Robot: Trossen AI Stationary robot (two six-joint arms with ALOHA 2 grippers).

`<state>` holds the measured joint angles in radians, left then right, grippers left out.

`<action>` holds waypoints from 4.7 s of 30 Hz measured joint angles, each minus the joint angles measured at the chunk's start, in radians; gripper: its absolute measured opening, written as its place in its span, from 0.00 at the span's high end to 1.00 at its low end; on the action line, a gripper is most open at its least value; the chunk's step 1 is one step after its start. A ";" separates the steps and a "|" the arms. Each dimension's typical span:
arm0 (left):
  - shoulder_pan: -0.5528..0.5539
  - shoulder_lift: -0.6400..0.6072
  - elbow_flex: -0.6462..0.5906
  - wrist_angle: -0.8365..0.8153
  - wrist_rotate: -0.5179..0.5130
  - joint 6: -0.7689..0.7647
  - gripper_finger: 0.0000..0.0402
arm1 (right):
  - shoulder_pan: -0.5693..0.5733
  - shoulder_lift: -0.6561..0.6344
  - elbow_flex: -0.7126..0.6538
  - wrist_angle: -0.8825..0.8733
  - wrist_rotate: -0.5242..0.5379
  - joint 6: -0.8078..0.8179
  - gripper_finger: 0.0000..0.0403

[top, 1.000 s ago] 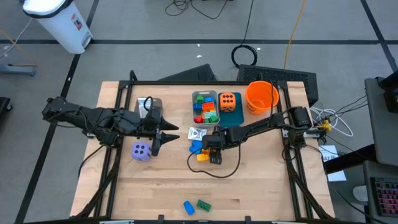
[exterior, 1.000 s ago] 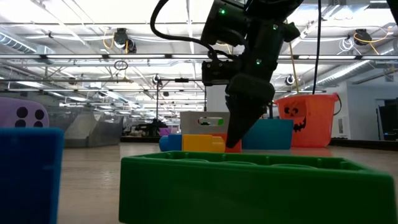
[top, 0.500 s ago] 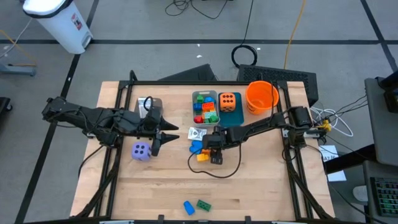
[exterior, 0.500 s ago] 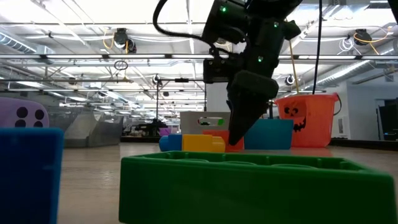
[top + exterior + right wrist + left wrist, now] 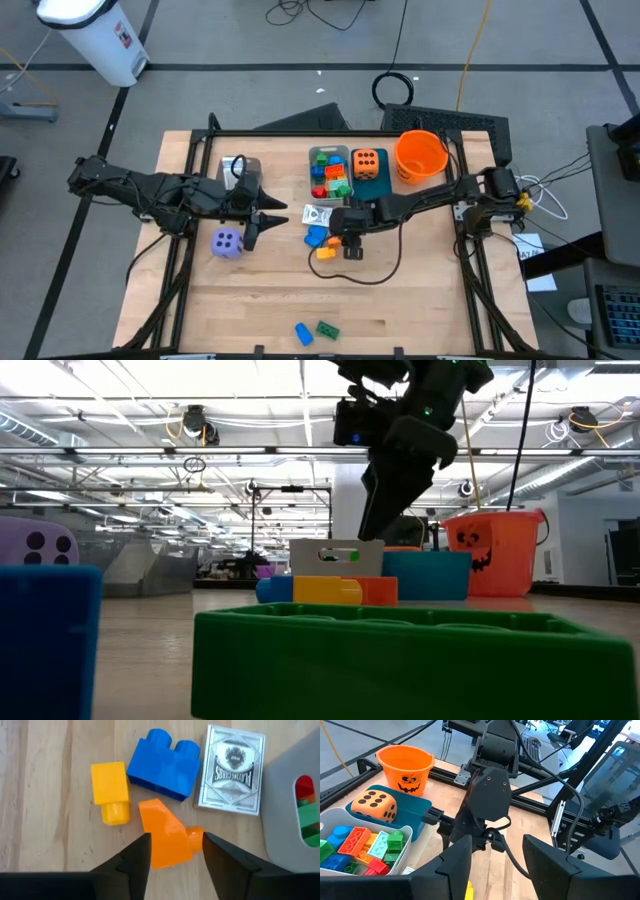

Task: Pick & Place Toys
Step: Put the light orange game piece into the gray bin

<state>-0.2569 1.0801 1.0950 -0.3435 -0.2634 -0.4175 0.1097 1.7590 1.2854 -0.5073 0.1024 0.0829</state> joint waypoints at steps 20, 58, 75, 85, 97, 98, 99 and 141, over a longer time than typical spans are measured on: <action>0.000 0.000 0.000 0.000 0.000 -0.003 0.54 | -0.078 0.020 0.000 0.012 -0.199 -0.017 0.30; 0.000 0.000 0.001 0.003 -0.027 -0.014 0.54 | -0.121 0.136 0.001 0.073 -0.268 -0.144 0.11; 0.017 0.000 0.001 -0.004 -0.027 -0.005 0.54 | -0.116 0.062 -0.001 0.019 -0.261 -0.112 0.11; 0.016 0.000 0.001 -0.005 -0.026 -0.003 0.54 | -0.036 0.065 -0.002 -0.018 -0.236 -0.130 0.11; 0.016 0.000 0.001 -0.005 -0.026 -0.006 0.54 | -0.032 0.065 -0.017 -0.012 -0.132 -0.161 0.11; 0.016 0.000 0.001 -0.005 -0.026 -0.007 0.54 | -0.032 0.065 -0.026 -0.012 -0.132 -0.163 0.11; 0.016 0.000 0.001 -0.005 -0.026 -0.007 0.54 | -0.031 0.065 -0.038 -0.013 -0.132 -0.163 0.11; 0.016 0.000 0.000 -0.004 -0.026 -0.018 0.54 | -0.065 0.074 -0.116 0.137 -0.158 -0.148 0.29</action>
<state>-0.2405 1.0799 1.0954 -0.3477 -0.2897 -0.4355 0.0444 1.8332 1.1698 -0.3706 -0.0556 -0.0647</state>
